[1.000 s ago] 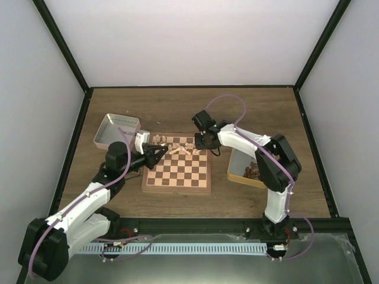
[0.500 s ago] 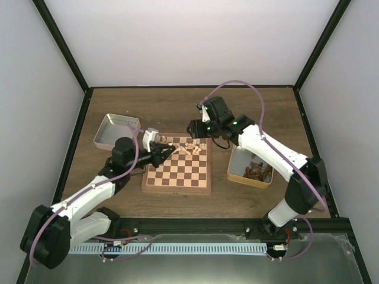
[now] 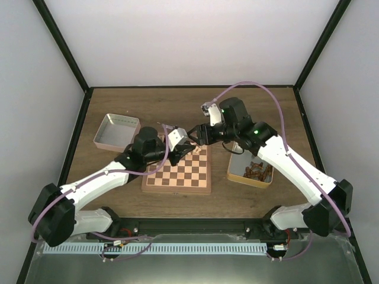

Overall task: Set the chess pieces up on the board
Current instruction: Adjust the chess piece.

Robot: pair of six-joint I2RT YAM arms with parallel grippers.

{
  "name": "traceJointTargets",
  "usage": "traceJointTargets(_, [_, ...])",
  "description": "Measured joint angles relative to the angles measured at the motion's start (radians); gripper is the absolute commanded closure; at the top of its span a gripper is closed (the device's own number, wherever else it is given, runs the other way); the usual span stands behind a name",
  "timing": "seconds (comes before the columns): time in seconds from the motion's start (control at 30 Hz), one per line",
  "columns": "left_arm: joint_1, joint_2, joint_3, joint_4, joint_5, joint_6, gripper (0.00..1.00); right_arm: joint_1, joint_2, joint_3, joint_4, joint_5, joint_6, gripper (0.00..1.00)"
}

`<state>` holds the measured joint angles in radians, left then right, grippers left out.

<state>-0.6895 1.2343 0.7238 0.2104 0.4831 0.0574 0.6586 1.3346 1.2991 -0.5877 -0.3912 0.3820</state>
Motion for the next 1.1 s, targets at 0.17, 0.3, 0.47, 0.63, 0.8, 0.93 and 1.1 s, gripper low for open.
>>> traceJointTargets(0.17, [-0.002,0.016,0.037,-0.034,-0.037,0.153,0.91,0.000,-0.035,-0.023,-0.027,-0.009,-0.004,0.45])
traceJointTargets(0.3, [-0.002,0.026,0.061,-0.045,-0.052,0.228,0.91,0.000,-0.040,-0.033,-0.034,-0.022,-0.005,0.50])
traceJointTargets(0.47, [-0.003,0.028,0.084,-0.060,-0.060,0.278,0.91,0.000,-0.031,-0.038,-0.035,-0.028,-0.004,0.56])
traceJointTargets(0.63, [-0.003,0.028,0.086,-0.064,-0.063,0.294,0.91,0.000,-0.018,-0.040,-0.034,-0.027,-0.001,0.67])
traceJointTargets(0.8, [-0.003,0.028,0.086,-0.071,-0.063,0.299,0.90,0.000,-0.008,-0.046,-0.030,-0.027,0.004,0.72])
traceJointTargets(0.93, [-0.003,0.028,0.085,-0.079,-0.067,0.307,0.90,0.000,-0.006,-0.060,-0.005,-0.030,0.016,0.73])
traceJointTargets(1.1, [-0.002,0.028,0.082,-0.082,-0.078,0.314,0.89,0.000,-0.001,-0.070,0.017,-0.043,0.032,0.82])
